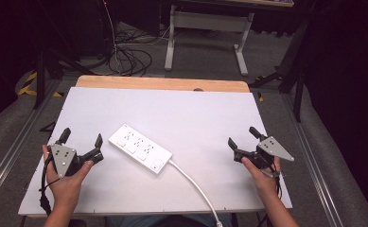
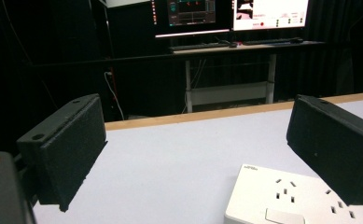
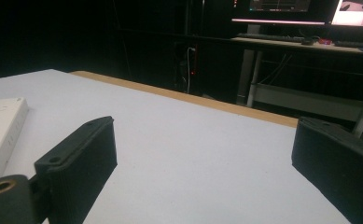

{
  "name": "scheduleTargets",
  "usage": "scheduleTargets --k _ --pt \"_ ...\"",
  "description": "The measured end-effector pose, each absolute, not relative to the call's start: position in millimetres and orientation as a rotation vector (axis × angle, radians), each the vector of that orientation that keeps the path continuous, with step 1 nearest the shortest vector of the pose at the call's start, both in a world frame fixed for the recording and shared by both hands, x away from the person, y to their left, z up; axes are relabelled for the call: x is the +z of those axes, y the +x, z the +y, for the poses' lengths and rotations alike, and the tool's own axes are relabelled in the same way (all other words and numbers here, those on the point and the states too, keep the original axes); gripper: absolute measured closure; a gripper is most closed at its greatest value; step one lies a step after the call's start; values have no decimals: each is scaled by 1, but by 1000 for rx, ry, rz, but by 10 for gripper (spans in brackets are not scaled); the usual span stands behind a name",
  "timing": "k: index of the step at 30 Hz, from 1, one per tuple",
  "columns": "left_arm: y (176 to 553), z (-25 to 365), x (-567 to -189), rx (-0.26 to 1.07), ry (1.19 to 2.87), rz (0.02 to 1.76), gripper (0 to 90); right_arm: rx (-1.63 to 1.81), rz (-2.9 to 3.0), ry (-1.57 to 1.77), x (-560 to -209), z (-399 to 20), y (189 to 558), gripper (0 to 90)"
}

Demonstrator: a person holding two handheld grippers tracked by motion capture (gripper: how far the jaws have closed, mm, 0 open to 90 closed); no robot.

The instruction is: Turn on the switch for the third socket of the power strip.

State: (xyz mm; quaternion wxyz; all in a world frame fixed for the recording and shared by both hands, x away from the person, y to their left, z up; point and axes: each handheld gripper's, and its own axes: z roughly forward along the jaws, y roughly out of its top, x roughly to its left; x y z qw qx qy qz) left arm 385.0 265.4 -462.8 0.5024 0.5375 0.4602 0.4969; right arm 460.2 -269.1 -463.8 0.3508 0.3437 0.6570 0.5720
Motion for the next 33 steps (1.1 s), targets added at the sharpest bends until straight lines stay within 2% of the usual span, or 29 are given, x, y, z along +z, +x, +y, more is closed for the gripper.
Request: scheduleTargets --k 11,19,33 --pt "386 265 -463 1202 1286 1118 65 1477 1702 889 -464 -269 460 71" --pt "386 263 -462 1208 1271 1138 181 1478 1702 888 -464 -269 460 71" --pt "384 265 -460 1181 1276 1127 473 1480 1703 889 -464 -268 460 71"
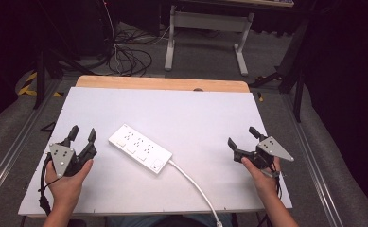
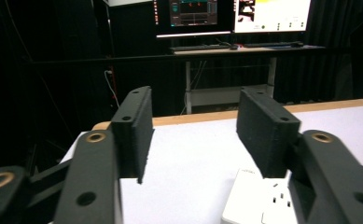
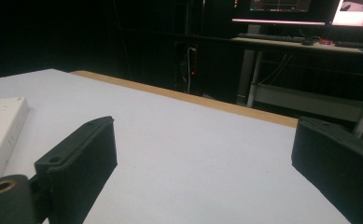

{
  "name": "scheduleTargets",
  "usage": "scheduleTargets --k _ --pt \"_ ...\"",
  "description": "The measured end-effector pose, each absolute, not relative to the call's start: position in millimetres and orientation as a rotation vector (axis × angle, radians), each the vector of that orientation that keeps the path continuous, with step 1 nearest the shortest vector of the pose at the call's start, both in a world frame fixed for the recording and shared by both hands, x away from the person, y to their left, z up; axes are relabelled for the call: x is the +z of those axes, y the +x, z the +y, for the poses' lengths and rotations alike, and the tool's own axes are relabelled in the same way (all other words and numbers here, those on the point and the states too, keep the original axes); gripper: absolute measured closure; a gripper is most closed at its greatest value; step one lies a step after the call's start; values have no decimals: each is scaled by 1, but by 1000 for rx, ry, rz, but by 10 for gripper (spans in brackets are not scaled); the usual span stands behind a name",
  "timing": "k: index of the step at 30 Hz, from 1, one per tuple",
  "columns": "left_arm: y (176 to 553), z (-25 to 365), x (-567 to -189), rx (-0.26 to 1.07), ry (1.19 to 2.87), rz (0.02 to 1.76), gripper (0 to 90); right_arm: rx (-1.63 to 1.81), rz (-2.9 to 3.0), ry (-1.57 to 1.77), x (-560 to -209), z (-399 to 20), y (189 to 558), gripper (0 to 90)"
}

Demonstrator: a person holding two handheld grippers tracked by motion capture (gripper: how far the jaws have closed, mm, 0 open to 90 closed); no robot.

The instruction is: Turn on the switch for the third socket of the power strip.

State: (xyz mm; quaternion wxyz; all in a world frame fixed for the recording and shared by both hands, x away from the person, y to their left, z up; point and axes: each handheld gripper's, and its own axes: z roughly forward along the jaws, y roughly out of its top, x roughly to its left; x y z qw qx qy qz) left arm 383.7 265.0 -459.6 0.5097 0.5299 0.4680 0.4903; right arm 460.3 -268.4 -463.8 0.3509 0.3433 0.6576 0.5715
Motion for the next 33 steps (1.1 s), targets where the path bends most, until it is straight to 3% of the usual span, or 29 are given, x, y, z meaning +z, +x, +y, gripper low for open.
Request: scheduleTargets --k 10,24,33 --pt "383 267 -459 1155 1291 1112 611 1480 1702 889 -464 -268 460 71" --pt "379 270 -456 1128 1303 1076 898 1483 1703 889 -464 -268 460 72" --pt "379 271 -455 1130 1313 1073 900 1483 1702 889 -464 -268 460 72"
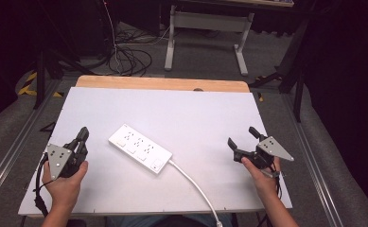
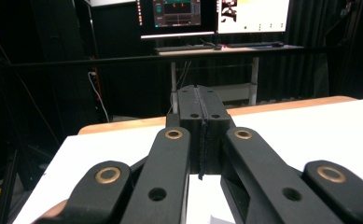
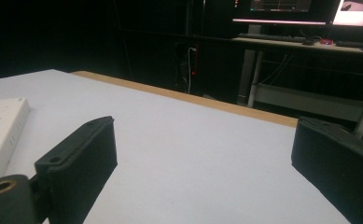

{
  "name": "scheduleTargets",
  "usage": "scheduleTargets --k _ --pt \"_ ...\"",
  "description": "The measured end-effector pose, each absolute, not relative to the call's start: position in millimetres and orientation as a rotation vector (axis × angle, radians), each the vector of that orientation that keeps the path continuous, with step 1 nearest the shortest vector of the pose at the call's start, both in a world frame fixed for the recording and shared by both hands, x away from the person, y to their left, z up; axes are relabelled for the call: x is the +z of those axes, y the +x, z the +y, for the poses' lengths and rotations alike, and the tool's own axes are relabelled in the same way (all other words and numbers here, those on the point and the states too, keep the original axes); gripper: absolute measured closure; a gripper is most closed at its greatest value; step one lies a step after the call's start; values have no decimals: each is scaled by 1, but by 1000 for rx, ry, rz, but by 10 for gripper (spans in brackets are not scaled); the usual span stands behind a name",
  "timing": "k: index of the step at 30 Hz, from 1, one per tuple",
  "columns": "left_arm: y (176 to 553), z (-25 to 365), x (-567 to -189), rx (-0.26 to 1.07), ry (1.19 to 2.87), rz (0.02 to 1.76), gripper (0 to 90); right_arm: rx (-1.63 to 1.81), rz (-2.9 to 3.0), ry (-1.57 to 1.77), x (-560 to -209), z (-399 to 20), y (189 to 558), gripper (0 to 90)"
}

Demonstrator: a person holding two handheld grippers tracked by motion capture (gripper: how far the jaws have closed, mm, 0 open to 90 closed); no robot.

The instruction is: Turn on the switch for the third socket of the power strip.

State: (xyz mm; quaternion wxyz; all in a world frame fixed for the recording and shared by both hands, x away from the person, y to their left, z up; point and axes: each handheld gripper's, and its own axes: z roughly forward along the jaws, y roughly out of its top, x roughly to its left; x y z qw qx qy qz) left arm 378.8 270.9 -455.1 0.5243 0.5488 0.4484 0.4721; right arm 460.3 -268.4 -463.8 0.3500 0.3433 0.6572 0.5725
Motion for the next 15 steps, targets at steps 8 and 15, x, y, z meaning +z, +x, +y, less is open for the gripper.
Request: scheduleTargets --k 8,15 --pt "380 272 -454 1123 1320 1079 899 1482 1704 888 -464 -268 460 72" --pt "382 271 -452 1113 1331 1078 900 1481 1707 891 -464 -268 460 72"
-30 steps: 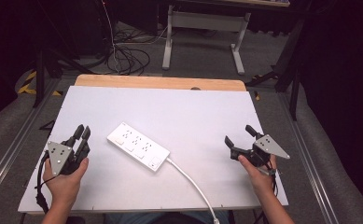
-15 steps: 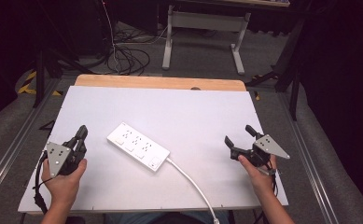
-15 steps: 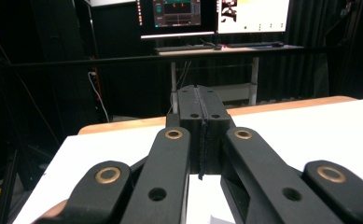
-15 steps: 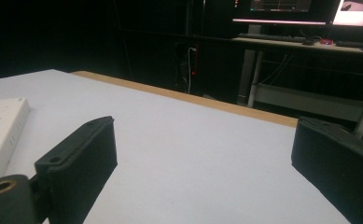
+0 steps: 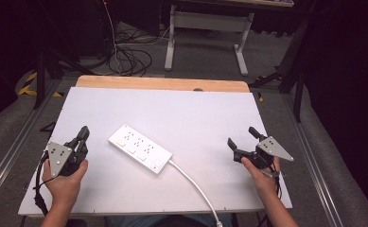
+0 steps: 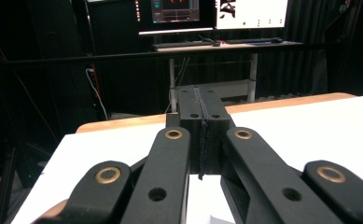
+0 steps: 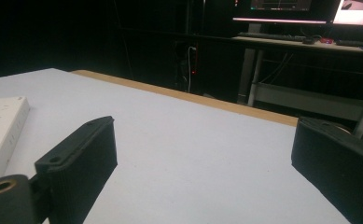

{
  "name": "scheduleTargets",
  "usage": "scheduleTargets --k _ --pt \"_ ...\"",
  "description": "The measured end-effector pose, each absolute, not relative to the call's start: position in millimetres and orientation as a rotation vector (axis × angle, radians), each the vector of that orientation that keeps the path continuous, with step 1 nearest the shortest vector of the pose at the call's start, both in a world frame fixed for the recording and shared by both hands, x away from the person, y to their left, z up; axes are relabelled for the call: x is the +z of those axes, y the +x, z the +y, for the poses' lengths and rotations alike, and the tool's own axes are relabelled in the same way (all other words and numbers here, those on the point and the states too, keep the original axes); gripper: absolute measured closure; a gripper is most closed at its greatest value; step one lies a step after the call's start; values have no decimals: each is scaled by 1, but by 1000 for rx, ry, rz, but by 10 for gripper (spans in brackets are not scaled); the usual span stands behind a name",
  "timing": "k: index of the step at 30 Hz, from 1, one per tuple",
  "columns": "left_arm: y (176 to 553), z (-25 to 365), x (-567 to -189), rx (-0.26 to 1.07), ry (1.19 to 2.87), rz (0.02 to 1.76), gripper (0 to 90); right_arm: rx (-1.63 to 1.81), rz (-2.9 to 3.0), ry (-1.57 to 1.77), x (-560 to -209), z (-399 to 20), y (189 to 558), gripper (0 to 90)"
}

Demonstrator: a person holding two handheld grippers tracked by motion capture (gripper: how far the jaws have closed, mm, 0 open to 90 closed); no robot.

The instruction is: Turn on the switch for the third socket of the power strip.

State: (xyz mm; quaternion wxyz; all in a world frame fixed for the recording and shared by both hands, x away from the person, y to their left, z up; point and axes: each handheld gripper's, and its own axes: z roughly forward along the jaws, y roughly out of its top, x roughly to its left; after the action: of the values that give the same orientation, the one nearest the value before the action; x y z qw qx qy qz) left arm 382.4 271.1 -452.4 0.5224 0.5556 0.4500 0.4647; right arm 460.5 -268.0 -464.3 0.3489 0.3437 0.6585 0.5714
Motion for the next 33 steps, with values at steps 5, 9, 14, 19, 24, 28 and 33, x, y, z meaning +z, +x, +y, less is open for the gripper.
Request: scheduleTargets --k 5,9,14,19,24,28,33 --pt "384 270 -451 1113 1335 1070 900 1481 1709 892 -465 -268 461 72" --pt "386 268 -450 1107 1353 1064 900 1481 1707 894 -465 -268 460 72" --pt "388 266 -449 1105 1366 1060 900 1479 1708 895 -465 -268 460 72" --pt "390 263 -448 1106 1379 1050 900 1479 1709 894 -465 -268 460 72" --pt "392 260 -448 1103 1391 1049 900 1478 1709 894 -465 -268 460 72" --pt "393 261 -447 1102 1394 1051 900 1477 1710 894 -465 -268 460 72" --pt "395 260 -447 1095 1407 1050 900 1477 1710 896 -465 -268 460 72"
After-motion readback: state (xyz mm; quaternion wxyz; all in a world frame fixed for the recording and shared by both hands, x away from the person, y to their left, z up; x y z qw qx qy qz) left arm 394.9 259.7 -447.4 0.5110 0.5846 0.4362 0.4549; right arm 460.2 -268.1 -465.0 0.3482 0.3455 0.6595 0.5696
